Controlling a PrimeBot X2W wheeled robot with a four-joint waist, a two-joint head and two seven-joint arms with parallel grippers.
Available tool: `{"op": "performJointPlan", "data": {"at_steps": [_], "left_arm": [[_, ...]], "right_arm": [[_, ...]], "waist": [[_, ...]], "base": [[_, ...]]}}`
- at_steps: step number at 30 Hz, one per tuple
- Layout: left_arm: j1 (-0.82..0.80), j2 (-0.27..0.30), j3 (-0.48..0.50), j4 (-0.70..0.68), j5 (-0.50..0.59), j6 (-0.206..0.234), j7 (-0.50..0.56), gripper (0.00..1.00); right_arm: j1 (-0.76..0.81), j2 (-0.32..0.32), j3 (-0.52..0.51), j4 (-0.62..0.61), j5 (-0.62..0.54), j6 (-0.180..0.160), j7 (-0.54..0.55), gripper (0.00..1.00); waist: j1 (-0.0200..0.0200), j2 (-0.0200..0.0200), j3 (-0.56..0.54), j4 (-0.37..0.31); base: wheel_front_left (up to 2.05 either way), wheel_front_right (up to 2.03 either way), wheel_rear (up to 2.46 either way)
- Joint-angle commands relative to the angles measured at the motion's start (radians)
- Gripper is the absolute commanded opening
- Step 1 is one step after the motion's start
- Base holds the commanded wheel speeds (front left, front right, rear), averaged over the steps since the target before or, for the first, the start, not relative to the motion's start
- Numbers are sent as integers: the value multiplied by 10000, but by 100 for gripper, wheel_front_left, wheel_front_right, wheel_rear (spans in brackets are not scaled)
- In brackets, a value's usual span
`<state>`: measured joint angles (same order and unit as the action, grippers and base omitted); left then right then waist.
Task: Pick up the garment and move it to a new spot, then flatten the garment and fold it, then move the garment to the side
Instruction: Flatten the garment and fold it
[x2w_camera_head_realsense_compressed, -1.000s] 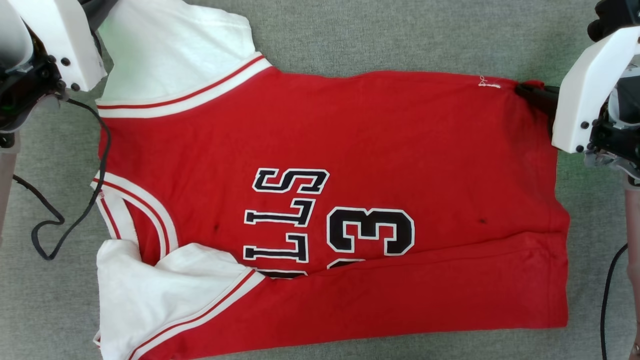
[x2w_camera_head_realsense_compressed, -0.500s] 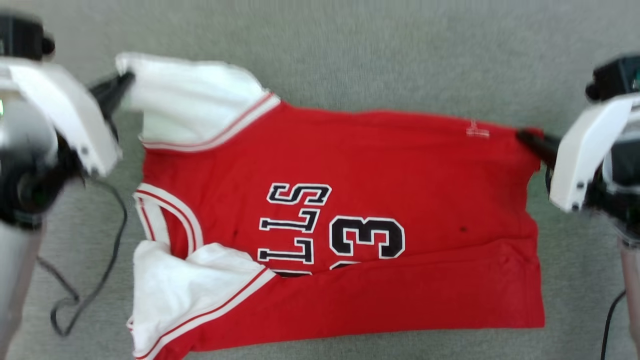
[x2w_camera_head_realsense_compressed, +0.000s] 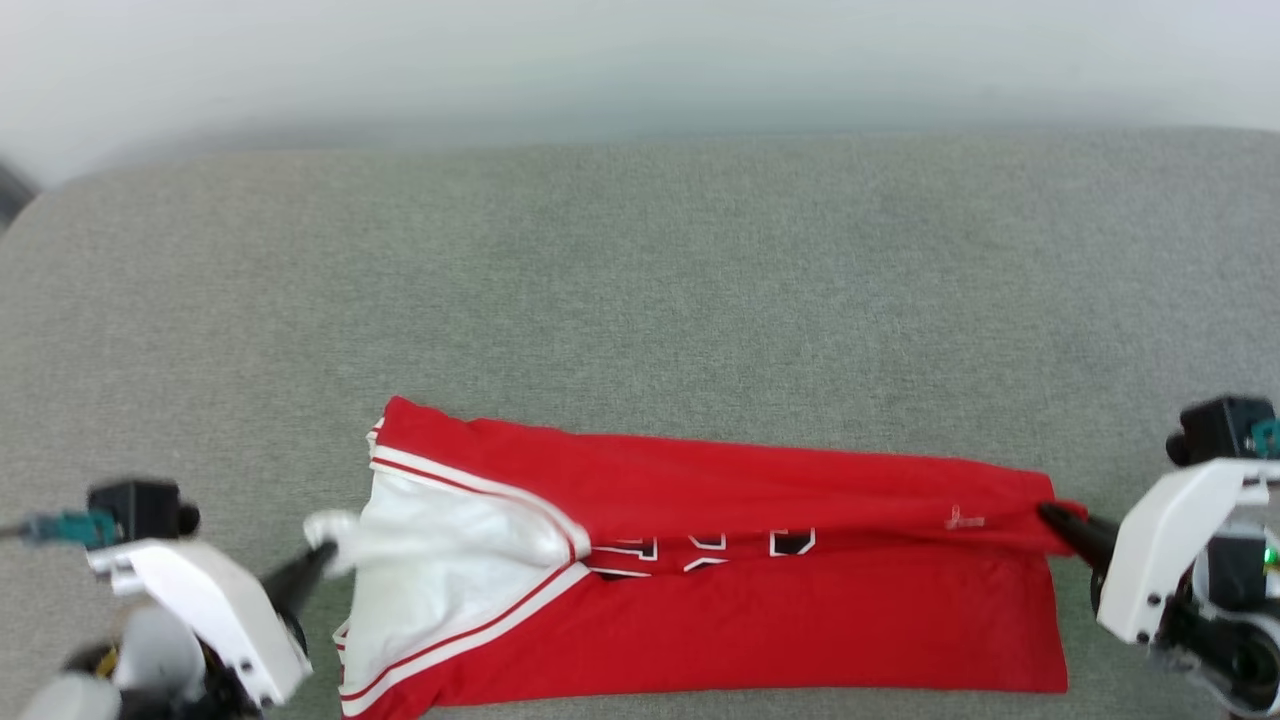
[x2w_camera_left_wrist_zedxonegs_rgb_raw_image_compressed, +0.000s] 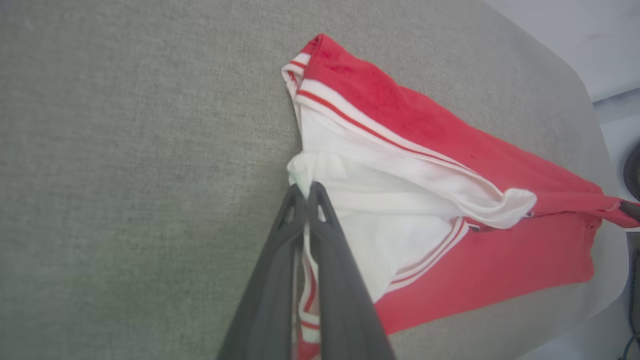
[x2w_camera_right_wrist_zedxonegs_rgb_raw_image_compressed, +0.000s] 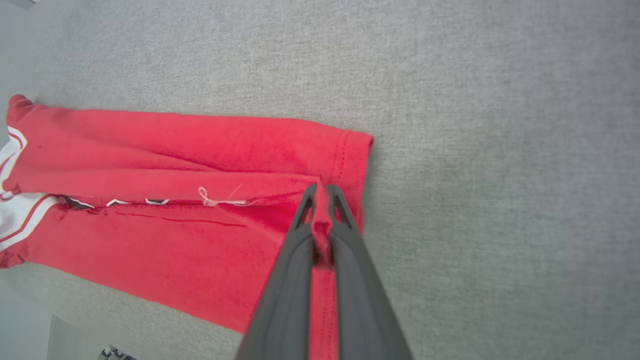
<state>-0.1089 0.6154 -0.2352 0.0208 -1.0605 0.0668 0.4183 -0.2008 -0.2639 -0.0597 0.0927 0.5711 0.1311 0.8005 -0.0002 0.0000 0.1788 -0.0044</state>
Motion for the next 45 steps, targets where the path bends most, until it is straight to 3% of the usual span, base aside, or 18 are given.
{"op": "performJointPlan", "data": {"at_steps": [1, 2, 3, 4, 5, 6, 10, 17, 22, 30, 36, 45], "left_arm": [[475, -139, -43, 50, -120, 80, -97, 0], [656, -268, -78, 112, -207, 92, -124, 0], [844, -389, -136, 225, -291, 116, -124, 14], [977, -484, -208, 336, -374, 119, -37, 48], [1073, -582, -272, 422, -462, 82, -28, 93], [1089, -647, -255, 497, -479, 69, -114, 100], [1294, -736, -259, 632, -211, 19, -592, 100], [1080, -500, 70, -137, 1027, 604, -2021, 100], [818, -730, 167, -781, 1801, 1040, -2986, 100], [482, -1196, -287, -1517, 3650, 1537, -5030, 100], [140, -1559, -824, -1652, 4764, 1557, -6201, 100], [-383, -2138, -1210, -1598, 5333, 1282, -6706, 100]], "right_arm": [[390, 123, -142, 43, -85, -8, -182, 0], [533, 156, -217, 71, -130, -8, -336, 6], [739, 208, -273, 138, -128, -8, -411, 43], [925, 271, -290, 179, -140, -8, -502, 100], [1082, 333, -311, 210, -151, -8, -648, 100], [1234, 341, -308, 227, -183, -8, -763, 100], [1896, 316, -282, 67, -19, -8, -1551, 100], [1910, 207, -658, -921, -109, -8, -1755, 100], [1712, 231, -1120, -1329, -312, -8, -1298, 100], [1522, 306, -1927, -1515, -823, -8, 325, 100], [1603, 565, -2127, -1192, -1037, -6, 953, 100], [1212, 924, -1971, -390, -1063, -8, 1251, 100]], "waist": [[2, 0, -208, 100], [2, 0, -248, 112], [2, 0, -291, 122], [2, 0, -338, 132], [2, 0, -395, 130], [2, 0, -444, 122], [2, 0, -751, 0], [2, 0, -1175, -165], [2, 0, -1330, -178], [2, 0, -1309, 123], [2, 0, -847, 686], [2, 0, 23, 1365]], "base": [[0, 0, 0], [0, 0, 0], [0, 0, 0], [0, 0, 0], [0, 0, 0], [0, 0, 0], [0, 0, 0], [0, 0, 0], [0, 0, 0], [0, 0, 0], [0, 0, 0], [0, 0, 0]]}}
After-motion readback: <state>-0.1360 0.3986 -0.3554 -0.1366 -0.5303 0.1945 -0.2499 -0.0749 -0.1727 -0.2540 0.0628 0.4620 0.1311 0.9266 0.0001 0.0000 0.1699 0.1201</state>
